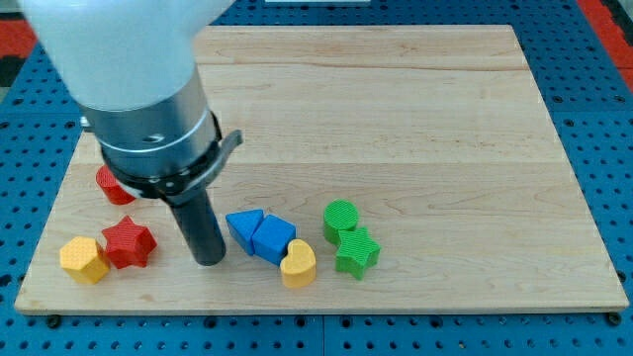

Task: Separate the blue triangle from the blue cube

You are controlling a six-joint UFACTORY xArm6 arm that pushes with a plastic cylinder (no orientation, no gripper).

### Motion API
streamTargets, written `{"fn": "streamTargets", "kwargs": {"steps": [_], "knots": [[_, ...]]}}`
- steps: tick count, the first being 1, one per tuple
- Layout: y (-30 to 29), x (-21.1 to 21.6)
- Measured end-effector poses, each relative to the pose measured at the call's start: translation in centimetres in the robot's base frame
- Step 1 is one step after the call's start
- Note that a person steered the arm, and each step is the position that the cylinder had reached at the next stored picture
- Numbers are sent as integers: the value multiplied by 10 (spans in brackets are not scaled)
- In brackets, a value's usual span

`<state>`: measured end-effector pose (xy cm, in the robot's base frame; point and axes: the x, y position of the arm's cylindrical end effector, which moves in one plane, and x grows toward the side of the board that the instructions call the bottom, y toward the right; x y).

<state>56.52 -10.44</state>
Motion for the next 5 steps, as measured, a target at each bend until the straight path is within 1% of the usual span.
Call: {"fn": "streamTargets", "kwargs": {"steps": [5], "knots": [[17, 8]]}}
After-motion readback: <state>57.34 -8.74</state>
